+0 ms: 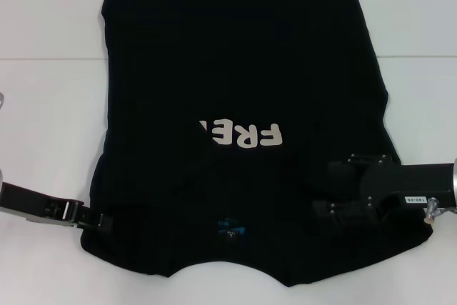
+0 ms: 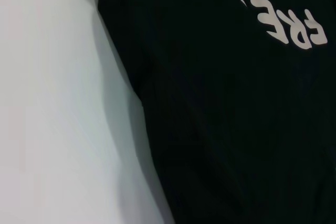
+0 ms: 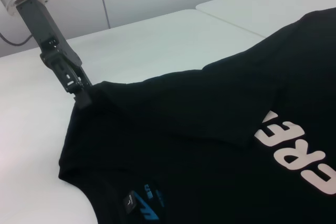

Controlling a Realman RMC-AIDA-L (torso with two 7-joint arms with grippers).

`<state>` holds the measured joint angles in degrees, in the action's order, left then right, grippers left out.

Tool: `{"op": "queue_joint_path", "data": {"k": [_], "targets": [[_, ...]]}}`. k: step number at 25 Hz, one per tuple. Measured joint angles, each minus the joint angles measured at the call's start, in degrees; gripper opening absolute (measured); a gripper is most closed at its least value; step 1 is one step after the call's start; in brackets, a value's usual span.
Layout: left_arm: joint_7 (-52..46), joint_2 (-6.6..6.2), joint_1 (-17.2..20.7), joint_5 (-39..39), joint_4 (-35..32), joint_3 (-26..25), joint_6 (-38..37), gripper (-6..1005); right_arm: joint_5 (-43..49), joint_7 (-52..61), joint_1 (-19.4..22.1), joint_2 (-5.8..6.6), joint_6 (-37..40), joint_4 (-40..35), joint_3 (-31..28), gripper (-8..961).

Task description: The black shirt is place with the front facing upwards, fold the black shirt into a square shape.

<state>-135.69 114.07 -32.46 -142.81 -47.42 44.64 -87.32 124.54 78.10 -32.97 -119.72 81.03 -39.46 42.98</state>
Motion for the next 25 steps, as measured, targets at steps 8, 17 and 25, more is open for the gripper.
{"op": "queue_joint_path", "data": {"k": [8, 17, 25], "targets": [[0.6, 0.01, 0.0, 0.0, -0.1, 0.0, 0.1, 365, 0.0, 1.5, 0.1, 0.12, 0.3, 0.0, 0.0, 910], [2.2, 0.18, 0.3, 0.5, -0.5, -0.8, -0.4, 43, 0.6, 19.2, -0.2, 3.43, 1.8, -4.5, 0.4, 912], [2.4, 0.32, 0.1, 0.7, -1.0, -0.8, -0.8, 17, 11.3, 53.5, -5.7, 11.51, 13.1, -11.8, 0.1, 913]]}}
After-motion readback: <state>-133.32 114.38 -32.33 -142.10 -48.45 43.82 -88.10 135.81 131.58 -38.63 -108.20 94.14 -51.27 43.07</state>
